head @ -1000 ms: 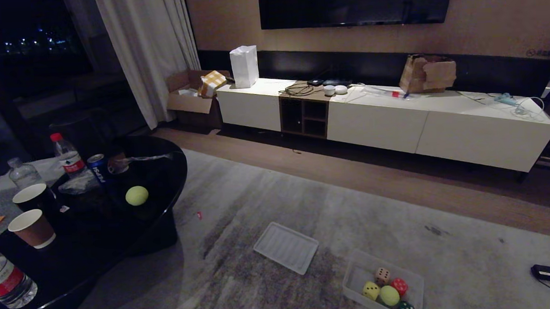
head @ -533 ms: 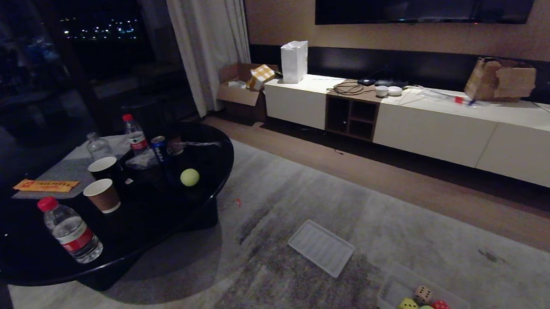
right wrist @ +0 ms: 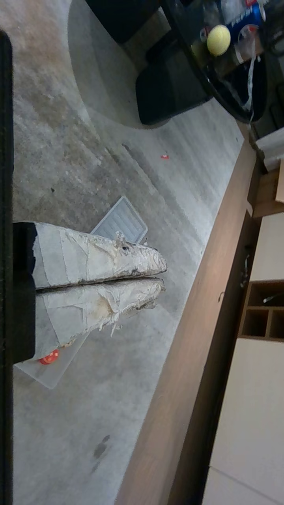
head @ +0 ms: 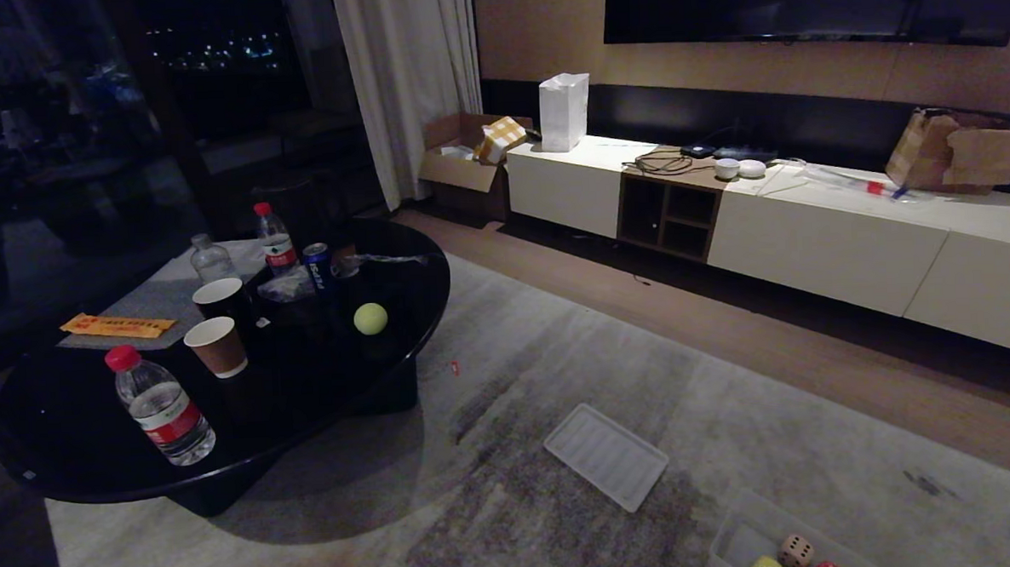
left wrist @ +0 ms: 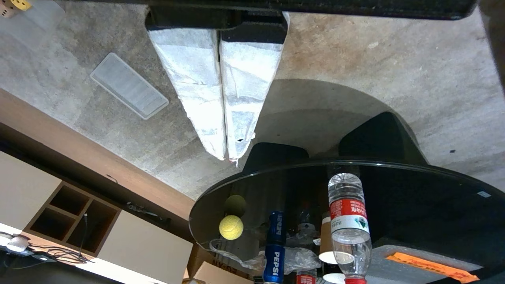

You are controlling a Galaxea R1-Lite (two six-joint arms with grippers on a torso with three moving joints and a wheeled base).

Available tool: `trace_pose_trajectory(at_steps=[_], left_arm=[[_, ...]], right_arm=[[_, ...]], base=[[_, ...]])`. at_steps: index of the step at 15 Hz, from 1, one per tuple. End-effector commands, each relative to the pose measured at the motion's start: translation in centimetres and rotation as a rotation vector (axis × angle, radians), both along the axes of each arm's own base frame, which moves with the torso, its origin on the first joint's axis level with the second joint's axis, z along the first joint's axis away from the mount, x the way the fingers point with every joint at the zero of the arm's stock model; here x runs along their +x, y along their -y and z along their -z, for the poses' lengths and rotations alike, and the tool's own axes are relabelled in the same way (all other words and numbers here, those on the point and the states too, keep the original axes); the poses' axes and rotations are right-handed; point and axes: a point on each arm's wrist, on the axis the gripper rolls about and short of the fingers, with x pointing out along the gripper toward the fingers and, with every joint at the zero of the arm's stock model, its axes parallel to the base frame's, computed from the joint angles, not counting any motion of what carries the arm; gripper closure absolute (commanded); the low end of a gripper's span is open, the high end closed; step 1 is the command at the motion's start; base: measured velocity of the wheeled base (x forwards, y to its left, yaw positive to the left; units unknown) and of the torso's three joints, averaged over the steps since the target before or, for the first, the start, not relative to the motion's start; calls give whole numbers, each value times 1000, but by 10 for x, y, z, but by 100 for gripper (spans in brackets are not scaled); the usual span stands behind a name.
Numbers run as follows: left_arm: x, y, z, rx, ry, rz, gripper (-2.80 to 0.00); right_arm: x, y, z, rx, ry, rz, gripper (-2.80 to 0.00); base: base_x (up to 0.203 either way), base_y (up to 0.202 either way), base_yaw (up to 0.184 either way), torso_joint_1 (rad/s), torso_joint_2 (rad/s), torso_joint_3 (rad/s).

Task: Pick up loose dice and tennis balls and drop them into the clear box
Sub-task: Pick up the ball on the table

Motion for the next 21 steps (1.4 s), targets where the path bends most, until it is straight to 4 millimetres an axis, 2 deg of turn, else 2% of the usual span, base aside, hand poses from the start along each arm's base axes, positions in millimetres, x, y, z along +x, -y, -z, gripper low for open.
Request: trace_pose_trajectory(at_steps=[1, 8, 21], left_arm=[[0, 0, 0, -1, -2, -1, 0], [0, 0, 0, -1, -2, -1, 0], [0, 0, 0, -1, -2, -1, 0]], right_arm=[[1, 0, 2, 0, -8, 0, 0], [1, 0, 2, 0, -8, 0, 0], [1, 0, 2, 0, -8, 0, 0]], base=[[0, 0, 0, 0, 0, 0], [-1, 0, 12, 0, 0, 2], [0, -8, 162, 3, 3, 2]])
